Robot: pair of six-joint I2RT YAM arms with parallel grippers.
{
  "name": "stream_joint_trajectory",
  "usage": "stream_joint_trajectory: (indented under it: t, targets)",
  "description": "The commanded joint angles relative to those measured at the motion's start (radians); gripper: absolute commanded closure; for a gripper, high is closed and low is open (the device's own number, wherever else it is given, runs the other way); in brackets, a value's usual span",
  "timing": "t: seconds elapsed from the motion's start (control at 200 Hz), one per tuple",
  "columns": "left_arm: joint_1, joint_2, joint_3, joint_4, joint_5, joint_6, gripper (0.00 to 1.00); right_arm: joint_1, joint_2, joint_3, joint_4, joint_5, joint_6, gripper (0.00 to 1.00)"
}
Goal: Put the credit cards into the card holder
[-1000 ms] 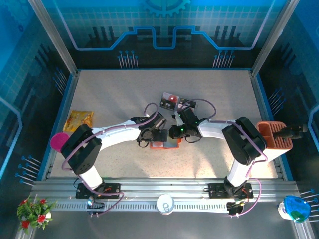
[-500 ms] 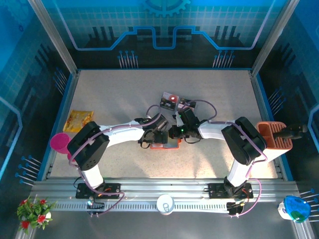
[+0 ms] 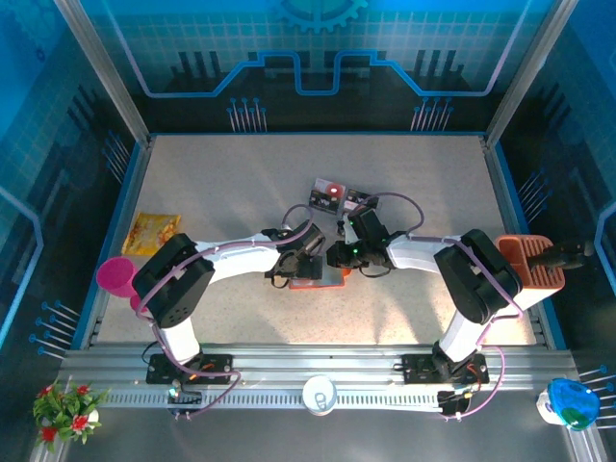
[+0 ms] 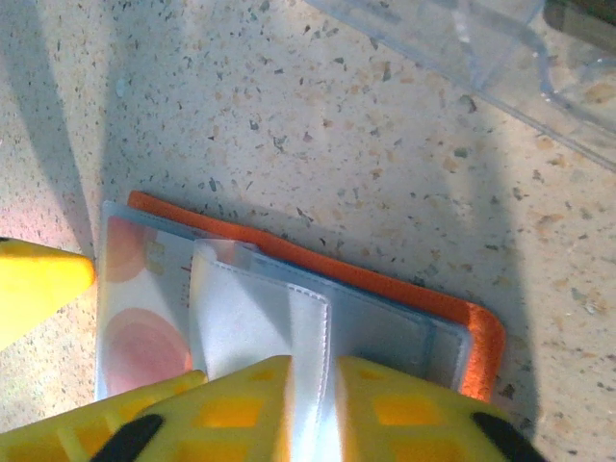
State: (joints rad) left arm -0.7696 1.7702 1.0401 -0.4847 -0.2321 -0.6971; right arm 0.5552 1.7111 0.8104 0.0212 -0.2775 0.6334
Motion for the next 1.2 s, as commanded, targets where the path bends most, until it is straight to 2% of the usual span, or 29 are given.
stream_joint_trajectory:
  t: [0.0, 0.145, 0.43, 0.72, 0.991, 1.196]
  targets:
    - [-0.006, 0.017, 0.005, -0.045, -0.021, 0.026, 0.01, -0.009, 0.018, 0.003, -0.012, -0.011, 0.003, 0.75]
    - [-0.005, 0.014, 0.002, -0.042, -0.019, 0.027, 0.01, -0.009, 0.049, 0.001, 0.008, -0.025, 0.015, 0.71]
    - [-0.006, -0.002, -0.003, -0.039, -0.022, 0.03, 0.01, -0.01, 0.065, 0.018, 0.05, -0.124, 0.053, 0.72]
    - [0.007, -0.113, 0.002, -0.053, -0.035, 0.04, 0.01, 0.004, 0.008, 0.041, 0.024, -0.16, 0.075, 0.73]
    - [0.075, -0.249, -0.058, -0.045, -0.021, 0.031, 0.01, 0.05, -0.013, 0.063, -0.025, -0.146, 0.084, 0.65]
    - [0.138, -0.357, -0.139, -0.035, -0.004, 0.021, 0.01, 0.102, 0.014, 0.144, -0.056, -0.119, 0.091, 0.57]
